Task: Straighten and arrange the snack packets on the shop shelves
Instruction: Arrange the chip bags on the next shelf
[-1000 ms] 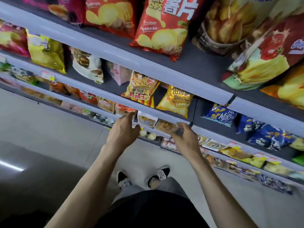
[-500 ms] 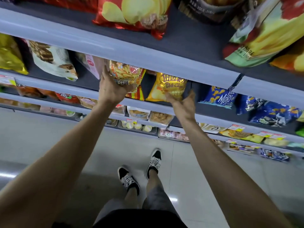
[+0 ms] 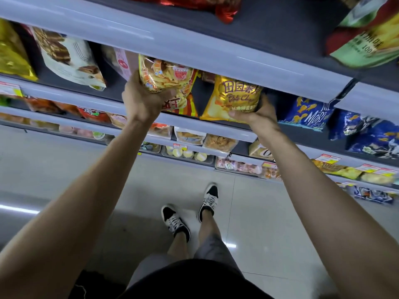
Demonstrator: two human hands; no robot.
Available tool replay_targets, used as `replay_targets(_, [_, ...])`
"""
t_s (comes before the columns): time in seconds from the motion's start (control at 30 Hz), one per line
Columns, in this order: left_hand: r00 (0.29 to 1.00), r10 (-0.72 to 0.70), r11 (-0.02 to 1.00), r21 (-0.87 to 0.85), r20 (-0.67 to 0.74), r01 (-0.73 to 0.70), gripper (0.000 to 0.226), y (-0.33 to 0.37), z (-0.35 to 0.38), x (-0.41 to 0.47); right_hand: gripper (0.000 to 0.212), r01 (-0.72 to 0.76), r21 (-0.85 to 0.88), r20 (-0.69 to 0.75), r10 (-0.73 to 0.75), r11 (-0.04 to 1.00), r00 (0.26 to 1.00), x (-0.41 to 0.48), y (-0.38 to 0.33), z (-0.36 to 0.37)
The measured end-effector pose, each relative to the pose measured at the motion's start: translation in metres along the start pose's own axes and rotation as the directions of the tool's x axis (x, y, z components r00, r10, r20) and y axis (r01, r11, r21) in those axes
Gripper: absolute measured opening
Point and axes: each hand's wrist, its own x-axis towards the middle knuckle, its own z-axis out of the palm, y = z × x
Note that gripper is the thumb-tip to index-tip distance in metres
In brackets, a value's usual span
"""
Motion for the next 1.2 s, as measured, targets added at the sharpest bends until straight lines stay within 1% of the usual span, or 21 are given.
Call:
replay_targets(0.07, [1.0, -0.003, 0.997, -0.075, -0.023, 0.001, 0.077, -0.009, -0.013, -0.016, 0.09, 0.034, -0.006, 0.006, -0.034, 0.999, 0.999, -0.005, -0.001, 0.005])
replay_targets(0.17, [0.996, -0.041, 0.995, -0.099, -0.083, 0.033, 0.075, -0.026, -0.031, -0.04, 0.086, 0.073, 0.004, 0.008, -0.073, 0.997, 0.997, -0.01, -0.003, 0.022])
replay_targets(0.3, [0.988, -0.11, 0.986, -0.137, -0.107, 0.095, 0.068, -0.052, -0.049, -0.067, 0.095, 0.13, 0.024, 0.044, -0.131, 0.991, 0.99, -0.011, -0.014, 0.059])
replay_targets(0.4, [0.983, -0.148, 0.978, -0.164, -0.106, 0.13, 0.068, -0.067, -0.059, -0.078, 0.095, 0.153, 0.038, 0.093, -0.156, 0.987, 0.983, -0.01, -0.024, 0.089])
replay_targets(0.57, [0.987, -0.127, 0.978, -0.181, -0.098, 0.107, 0.068, -0.073, -0.067, -0.09, 0.095, 0.179, 0.069, 0.149, -0.187, 0.981, 0.971, -0.005, -0.04, 0.126])
replay_targets(0.7, [0.99, -0.112, 0.984, -0.149, -0.084, 0.099, 0.068, -0.07, -0.067, -0.094, 0.099, 0.169, 0.067, 0.172, -0.178, 0.983, 0.969, -0.004, -0.041, 0.139])
replay_targets(0.8, [0.995, -0.085, 0.99, -0.119, -0.052, 0.079, 0.065, -0.062, -0.062, -0.097, 0.094, 0.147, 0.073, 0.168, -0.158, 0.986, 0.973, -0.006, -0.032, 0.133])
replay_targets(0.87, [0.997, -0.078, 0.992, -0.098, -0.026, 0.076, 0.064, -0.054, -0.054, -0.098, 0.088, 0.131, 0.095, 0.14, -0.143, 0.987, 0.98, -0.015, -0.023, 0.119])
replay_targets(0.97, [0.997, -0.069, 0.995, -0.068, 0.016, 0.07, 0.065, -0.04, -0.035, -0.099, 0.065, 0.116, 0.164, 0.075, -0.13, 0.98, 0.989, -0.036, -0.006, 0.086])
replay_targets(1.03, [0.998, -0.043, 0.997, -0.057, 0.055, 0.046, 0.066, -0.027, -0.019, -0.1, 0.049, 0.134, 0.171, 0.047, -0.143, 0.976, 0.989, -0.056, 0.005, 0.062])
replay_targets(1.07, [0.997, -0.022, 0.999, -0.046, 0.073, 0.025, 0.065, -0.019, -0.009, -0.099, 0.045, 0.149, 0.167, 0.04, -0.158, 0.975, 0.987, -0.065, 0.01, 0.053])
replay_targets(1.1, [0.996, 0.001, 0.999, -0.038, 0.089, 0.002, 0.064, -0.011, 0.0, -0.099, 0.044, 0.157, 0.161, 0.04, -0.166, 0.974, 0.985, -0.074, 0.015, 0.046])
replay_targets(1.2, [0.99, 0.046, 0.999, -0.014, 0.133, -0.045, 0.061, 0.013, 0.03, -0.096, 0.054, 0.161, 0.126, 0.08, -0.171, 0.979, 0.982, -0.089, 0.027, 0.036])
